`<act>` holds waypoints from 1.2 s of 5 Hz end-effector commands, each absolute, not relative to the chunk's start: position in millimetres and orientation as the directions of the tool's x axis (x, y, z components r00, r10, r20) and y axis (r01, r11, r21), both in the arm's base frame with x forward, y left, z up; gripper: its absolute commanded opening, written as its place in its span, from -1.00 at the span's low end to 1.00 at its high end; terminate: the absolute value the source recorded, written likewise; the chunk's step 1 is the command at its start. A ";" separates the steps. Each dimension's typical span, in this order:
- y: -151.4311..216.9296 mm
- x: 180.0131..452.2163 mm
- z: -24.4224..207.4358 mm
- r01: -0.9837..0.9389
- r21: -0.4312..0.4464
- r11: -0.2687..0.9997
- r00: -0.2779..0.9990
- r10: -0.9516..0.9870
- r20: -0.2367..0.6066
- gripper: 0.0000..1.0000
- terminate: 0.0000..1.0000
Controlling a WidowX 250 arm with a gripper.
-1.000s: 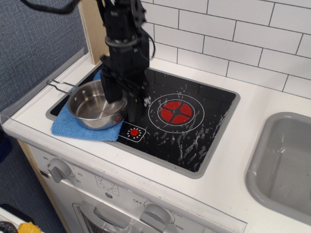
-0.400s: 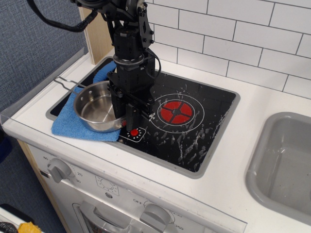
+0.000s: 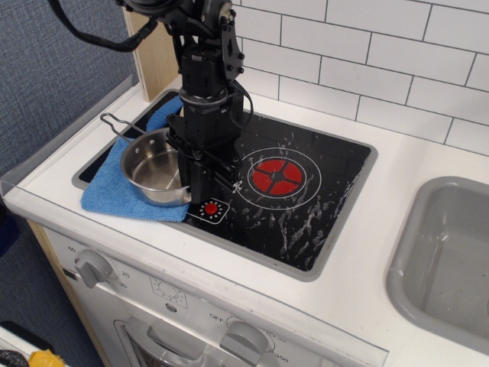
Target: Move the pot on the right burner
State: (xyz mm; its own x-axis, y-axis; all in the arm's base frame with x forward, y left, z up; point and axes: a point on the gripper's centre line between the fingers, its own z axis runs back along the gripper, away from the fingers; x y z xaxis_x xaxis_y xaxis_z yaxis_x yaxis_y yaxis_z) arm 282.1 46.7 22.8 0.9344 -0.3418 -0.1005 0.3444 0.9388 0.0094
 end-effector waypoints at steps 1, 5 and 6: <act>38.7 290.9 72.3 0.277 0.113 0.954 0.960 -0.279 0.002 -1.00 -1.00; -76.1 359.8 88.5 0.631 0.158 0.759 0.754 -0.648 0.103 -1.00 -1.00; -75.1 360.6 63.2 0.634 0.142 0.760 0.764 -0.644 0.032 -1.00 -1.00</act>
State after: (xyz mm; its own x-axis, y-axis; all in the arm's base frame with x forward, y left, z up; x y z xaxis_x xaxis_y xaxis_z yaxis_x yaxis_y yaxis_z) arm 361.6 -71.5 40.0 0.7747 -0.6319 -0.0243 0.6301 0.7681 0.1138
